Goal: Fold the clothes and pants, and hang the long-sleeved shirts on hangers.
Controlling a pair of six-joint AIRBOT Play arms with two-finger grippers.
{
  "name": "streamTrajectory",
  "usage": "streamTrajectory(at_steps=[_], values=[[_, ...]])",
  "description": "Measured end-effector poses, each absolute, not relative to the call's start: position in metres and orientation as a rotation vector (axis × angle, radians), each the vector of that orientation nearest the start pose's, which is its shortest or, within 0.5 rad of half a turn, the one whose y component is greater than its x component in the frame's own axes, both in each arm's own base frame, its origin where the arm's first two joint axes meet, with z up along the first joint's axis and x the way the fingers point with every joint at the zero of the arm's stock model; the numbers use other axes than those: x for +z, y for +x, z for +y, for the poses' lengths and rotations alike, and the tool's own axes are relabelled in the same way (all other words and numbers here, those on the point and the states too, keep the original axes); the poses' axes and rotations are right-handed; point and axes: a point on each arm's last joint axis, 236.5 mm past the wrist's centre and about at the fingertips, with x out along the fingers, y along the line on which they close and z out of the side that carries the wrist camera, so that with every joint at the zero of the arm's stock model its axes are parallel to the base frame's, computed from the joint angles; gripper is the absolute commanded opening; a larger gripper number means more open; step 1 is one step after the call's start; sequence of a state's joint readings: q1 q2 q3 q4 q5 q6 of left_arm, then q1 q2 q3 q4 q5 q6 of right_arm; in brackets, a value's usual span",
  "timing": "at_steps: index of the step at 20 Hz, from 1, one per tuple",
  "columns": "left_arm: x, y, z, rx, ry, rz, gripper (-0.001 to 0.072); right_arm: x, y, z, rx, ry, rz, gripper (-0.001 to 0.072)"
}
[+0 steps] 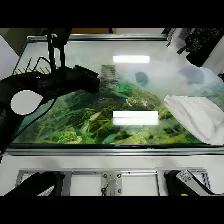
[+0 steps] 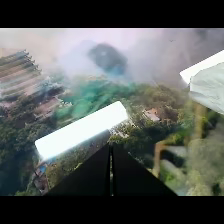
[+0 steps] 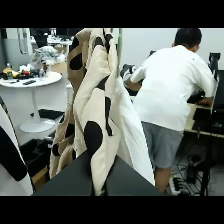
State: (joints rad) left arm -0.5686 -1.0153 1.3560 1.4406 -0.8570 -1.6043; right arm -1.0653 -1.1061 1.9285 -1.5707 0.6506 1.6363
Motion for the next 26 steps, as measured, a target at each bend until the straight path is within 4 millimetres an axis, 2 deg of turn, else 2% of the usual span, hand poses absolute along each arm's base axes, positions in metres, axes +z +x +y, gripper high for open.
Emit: streamTrajectory(at_steps=[5,10,14,19,26], values=[[0.247,0.352,-0.253,-0.621,0.010,0.552,0.0009,0.486,0.207,-0.388,-1.076,0.039,-0.100,0.0005],[0.247,0.351,-0.253,-0.620,0.002,0.554,0.0009,0.468,0.214,-0.398,-1.069,0.082,-0.061,0.0004],[0.247,0.351,-0.253,-0.618,-0.006,0.558,0.0009,0.458,0.209,-0.399,-1.090,0.095,-0.010,0.0004],[0.247,0.351,-0.253,-0.617,-0.009,0.559,0.0009,0.453,0.181,-0.391,-1.180,0.117,0.035,0.0004],[0.247,0.351,-0.253,-0.616,-0.012,0.559,0.0009,0.454,0.108,-0.368,-1.418,0.179,0.062,0.0004]])
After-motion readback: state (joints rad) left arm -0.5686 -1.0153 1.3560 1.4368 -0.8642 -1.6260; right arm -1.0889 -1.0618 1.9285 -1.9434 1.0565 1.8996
